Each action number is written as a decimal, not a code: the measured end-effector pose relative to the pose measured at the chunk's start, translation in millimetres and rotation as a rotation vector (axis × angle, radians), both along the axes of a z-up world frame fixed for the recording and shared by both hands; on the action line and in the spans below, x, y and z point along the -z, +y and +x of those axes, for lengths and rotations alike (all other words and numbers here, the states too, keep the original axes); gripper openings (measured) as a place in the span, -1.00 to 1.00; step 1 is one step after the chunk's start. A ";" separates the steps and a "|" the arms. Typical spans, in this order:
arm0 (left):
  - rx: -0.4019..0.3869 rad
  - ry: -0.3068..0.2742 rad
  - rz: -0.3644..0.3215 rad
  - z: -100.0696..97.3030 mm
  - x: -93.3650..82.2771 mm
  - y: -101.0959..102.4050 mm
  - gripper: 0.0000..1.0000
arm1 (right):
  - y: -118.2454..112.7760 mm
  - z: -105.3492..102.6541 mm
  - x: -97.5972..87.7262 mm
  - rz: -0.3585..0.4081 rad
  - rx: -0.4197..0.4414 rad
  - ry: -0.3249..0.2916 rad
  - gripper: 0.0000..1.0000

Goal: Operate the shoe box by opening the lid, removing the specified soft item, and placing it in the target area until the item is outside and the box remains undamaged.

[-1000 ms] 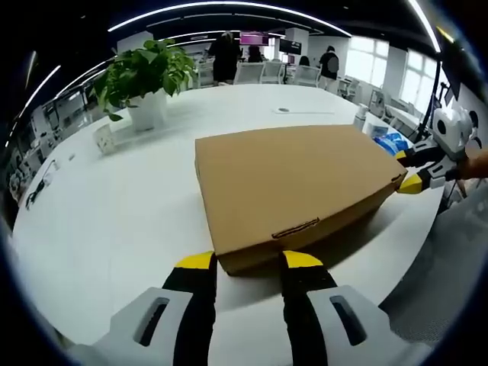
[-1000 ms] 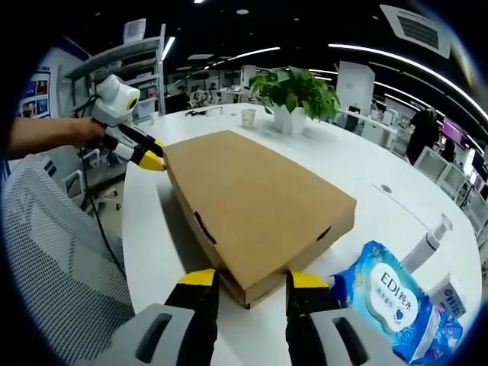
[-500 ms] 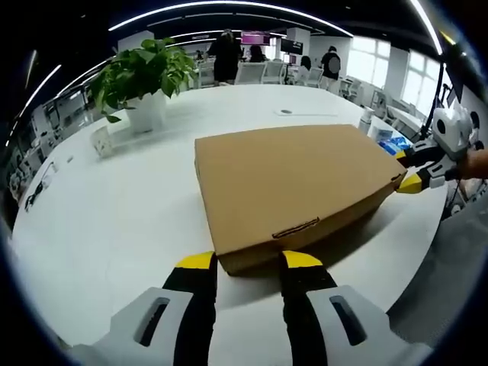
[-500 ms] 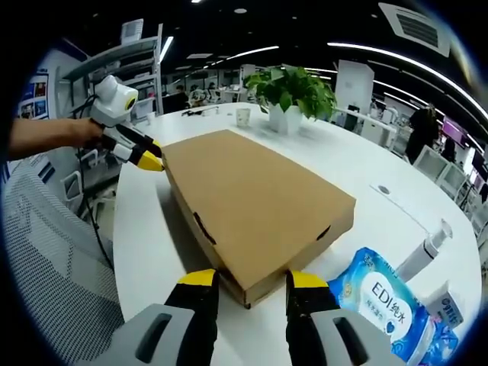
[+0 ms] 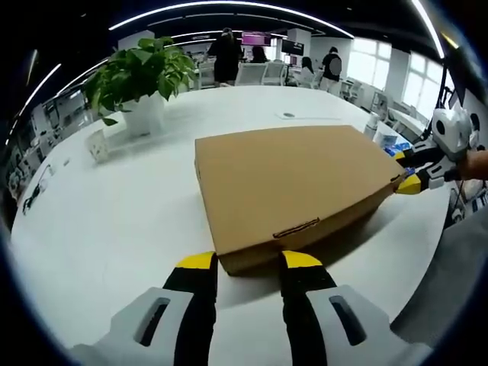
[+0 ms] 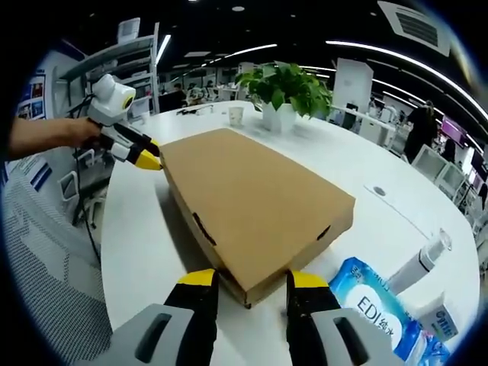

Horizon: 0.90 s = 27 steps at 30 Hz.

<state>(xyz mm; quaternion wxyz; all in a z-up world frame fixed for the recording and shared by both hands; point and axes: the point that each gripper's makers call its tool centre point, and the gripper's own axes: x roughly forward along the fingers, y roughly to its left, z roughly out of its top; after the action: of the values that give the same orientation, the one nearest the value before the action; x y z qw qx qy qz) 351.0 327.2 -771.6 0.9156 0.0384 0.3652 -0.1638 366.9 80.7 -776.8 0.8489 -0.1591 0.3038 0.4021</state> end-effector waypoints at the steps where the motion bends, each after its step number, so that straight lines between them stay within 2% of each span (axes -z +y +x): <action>1: 0.001 0.001 -0.001 1.8 -0.2 -0.3 -0.37 | -0.1 1.5 -0.1 -0.001 0.001 0.001 -0.36; 14: 0.026 0.012 0.001 31.9 -0.8 -5.6 -0.38 | -5.6 25.6 -0.2 -0.009 0.023 0.000 -0.36; 27: 0.044 0.004 0.015 43.2 0.0 -9.0 -0.39 | -9.7 40.3 0.6 -0.020 0.033 -0.001 -0.34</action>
<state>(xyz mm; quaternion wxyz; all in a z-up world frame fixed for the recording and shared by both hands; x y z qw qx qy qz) 394.2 318.3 -771.6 0.9107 0.0529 0.3673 -0.1811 407.2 71.0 -777.4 0.8541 -0.1628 0.3099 0.3846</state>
